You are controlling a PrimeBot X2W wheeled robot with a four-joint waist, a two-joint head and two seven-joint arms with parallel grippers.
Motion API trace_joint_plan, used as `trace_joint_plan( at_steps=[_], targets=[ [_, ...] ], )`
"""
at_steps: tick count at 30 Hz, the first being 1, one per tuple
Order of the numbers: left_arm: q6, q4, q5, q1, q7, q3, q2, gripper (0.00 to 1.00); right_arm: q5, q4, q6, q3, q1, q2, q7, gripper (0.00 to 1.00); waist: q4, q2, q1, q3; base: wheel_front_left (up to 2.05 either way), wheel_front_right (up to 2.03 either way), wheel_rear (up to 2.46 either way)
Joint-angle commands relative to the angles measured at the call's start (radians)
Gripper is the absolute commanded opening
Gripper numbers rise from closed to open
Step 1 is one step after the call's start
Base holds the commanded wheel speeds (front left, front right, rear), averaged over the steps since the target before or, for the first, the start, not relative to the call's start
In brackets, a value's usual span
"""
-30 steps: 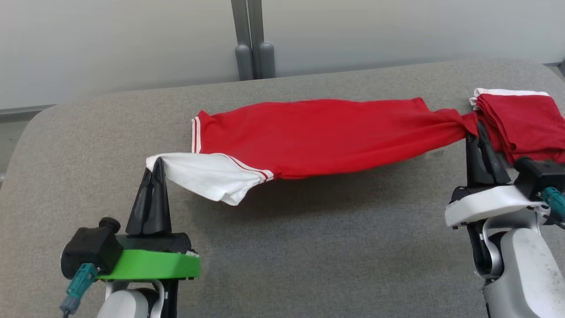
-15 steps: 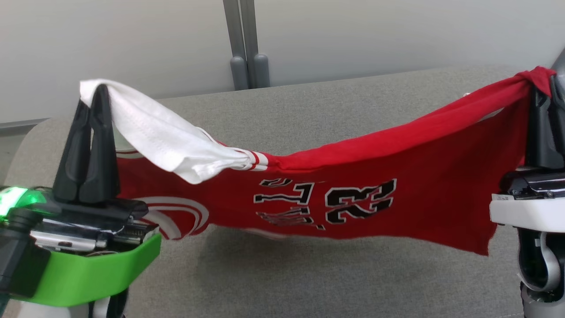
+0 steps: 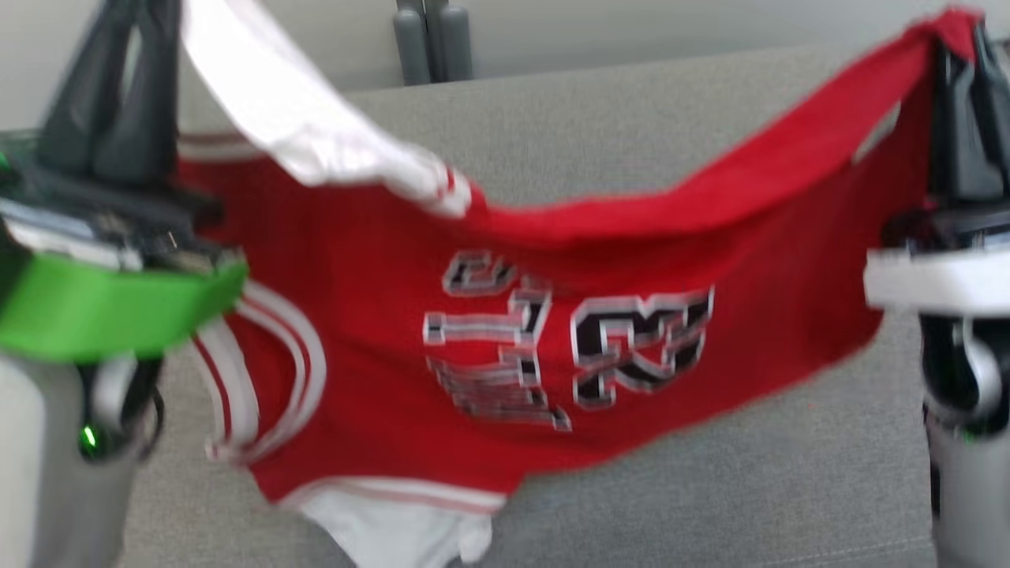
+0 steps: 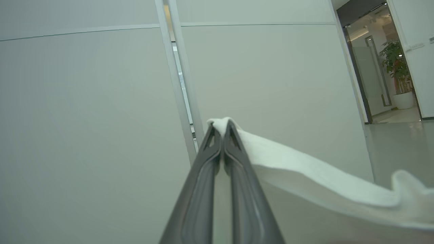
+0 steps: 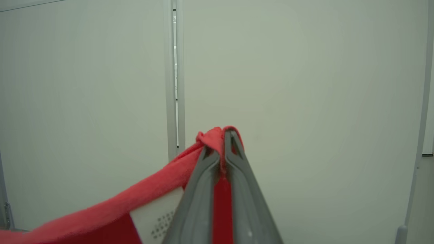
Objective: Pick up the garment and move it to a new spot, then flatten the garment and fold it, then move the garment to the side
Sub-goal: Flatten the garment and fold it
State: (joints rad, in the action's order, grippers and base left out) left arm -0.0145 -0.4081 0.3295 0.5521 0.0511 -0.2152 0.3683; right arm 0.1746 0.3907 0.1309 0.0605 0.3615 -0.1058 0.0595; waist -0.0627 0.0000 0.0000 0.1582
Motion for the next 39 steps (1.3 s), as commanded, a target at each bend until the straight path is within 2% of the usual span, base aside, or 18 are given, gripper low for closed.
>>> trace_joint_plan(
  at_steps=[1, 6, 9, 15, 20, 22, 29, 31, 39],
  targets=[
    [0.017, 0.051, 0.007, 0.092, 0.01, 0.006, 0.012, 0.0, -0.006, -0.051, -0.001, -0.007, 0.093, -0.024, -0.001, 0.0, 0.003, 0.0, 0.0, 0.126, 0.0, 0.0, 0.0],
    [0.067, 0.295, -0.036, 0.452, 0.007, 0.0, 0.014, 0.0, -0.053, -0.308, 0.0, -0.038, 0.461, -0.071, -0.048, 0.0, 0.013, 0.0, 0.0, 0.236, 0.0, 0.0, 0.0],
    [0.075, 0.486, -0.094, 0.66, -0.04, -0.019, 0.005, 0.0, -0.104, -0.517, 0.0, -0.056, 0.682, -0.062, -0.106, 0.0, 0.011, 0.0, 0.0, 0.27, 0.0, 0.0, 0.0],
    [0.049, 0.807, -0.159, 0.913, -0.145, -0.057, -0.058, 0.0, -0.253, -0.869, -0.001, -0.02, 0.969, -0.03, -0.215, 0.0, 0.033, 0.0, 0.0, 0.305, 0.0, 0.0, 0.0],
    [0.022, 0.997, -0.186, 1.023, -0.233, -0.074, -0.096, 0.0, -0.387, -1.045, -0.001, 0.047, 1.094, -0.014, -0.284, 0.0, 0.066, 0.0, 0.0, 0.356, 0.0, 0.0, 0.0],
    [0.01, 1.054, -0.175, 1.036, -0.261, -0.067, -0.116, 0.0, -0.422, -1.098, -0.001, 0.087, 1.112, 0.004, -0.299, 0.0, 0.072, 0.0, 0.0, 0.393, 0.0, 0.0, 0.0],
    [0.052, 1.155, -0.106, 0.917, -0.314, -0.04, -0.149, 0.0, -0.459, -1.233, -0.001, 0.157, 1.032, 0.043, -0.326, 0.0, 0.074, 0.0, 0.0, 0.466, 0.0, 0.0, 0.0],
    [0.069, 1.142, -0.092, 0.869, -0.318, -0.026, -0.153, 0.0, -0.438, -1.239, -0.001, 0.156, 0.995, 0.049, -0.325, 0.0, 0.073, 0.0, 0.0, 0.474, 0.0, 0.0, 0.0],
    [0.114, 0.949, -0.035, 0.67, -0.317, 0.036, -0.131, 0.0, -0.294, -1.222, -0.001, 0.109, 0.884, 0.054, -0.325, 0.0, 0.068, 0.0, 0.0, 0.469, 0.0, 0.0, 0.0]
  ],
)
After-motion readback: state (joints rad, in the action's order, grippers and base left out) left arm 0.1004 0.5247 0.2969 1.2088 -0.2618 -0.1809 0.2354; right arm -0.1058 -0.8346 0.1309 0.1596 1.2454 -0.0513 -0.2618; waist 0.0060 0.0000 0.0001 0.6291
